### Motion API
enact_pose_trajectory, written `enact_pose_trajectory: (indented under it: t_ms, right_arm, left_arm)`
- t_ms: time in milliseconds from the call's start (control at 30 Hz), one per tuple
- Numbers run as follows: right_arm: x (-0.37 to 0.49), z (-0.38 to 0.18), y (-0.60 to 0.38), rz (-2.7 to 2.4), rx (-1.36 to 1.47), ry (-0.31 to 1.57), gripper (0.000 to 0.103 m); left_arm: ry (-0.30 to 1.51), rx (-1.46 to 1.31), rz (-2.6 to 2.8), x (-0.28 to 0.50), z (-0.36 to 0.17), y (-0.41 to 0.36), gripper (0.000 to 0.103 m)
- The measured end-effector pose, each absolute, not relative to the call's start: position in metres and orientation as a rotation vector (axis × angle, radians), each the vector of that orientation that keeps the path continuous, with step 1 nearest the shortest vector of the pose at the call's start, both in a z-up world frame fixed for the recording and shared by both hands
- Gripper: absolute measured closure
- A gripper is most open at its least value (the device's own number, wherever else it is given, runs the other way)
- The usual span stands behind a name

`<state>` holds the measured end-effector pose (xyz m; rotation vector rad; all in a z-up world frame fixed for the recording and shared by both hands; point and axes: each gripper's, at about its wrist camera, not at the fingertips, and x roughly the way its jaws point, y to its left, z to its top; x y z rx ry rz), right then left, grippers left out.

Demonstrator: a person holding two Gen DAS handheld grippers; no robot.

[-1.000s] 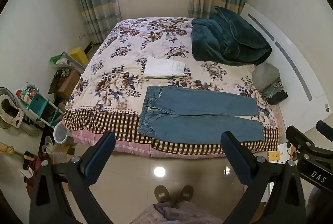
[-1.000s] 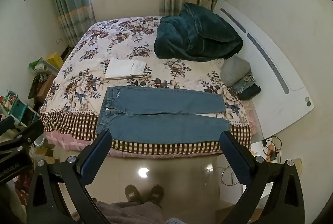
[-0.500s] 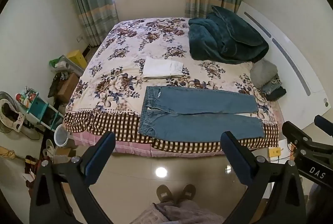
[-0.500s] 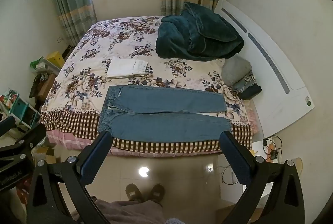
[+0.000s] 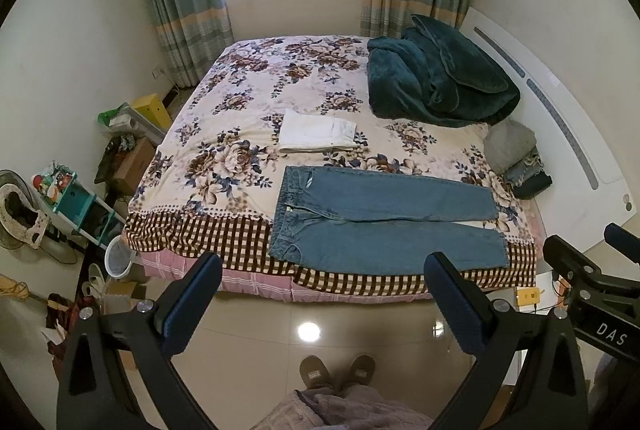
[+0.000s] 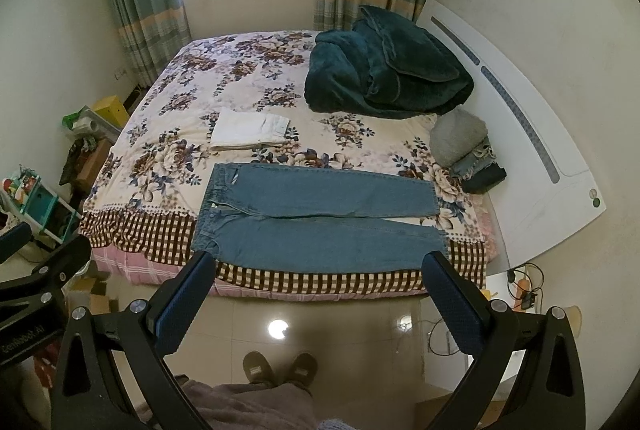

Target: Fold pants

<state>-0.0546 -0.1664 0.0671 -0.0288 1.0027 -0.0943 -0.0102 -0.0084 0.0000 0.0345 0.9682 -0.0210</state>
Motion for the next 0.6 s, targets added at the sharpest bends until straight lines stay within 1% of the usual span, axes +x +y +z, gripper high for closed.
enact_pose_trajectory:
  t_ms: [600]
  right_arm:
    - [-0.0543,0.0674,-0.1597,-0.085,-0.027,1.01,0.0]
  left_arm:
    - [0.972,0.024,-0.019,-0.0091,0.0038,-0.0026,0.0]
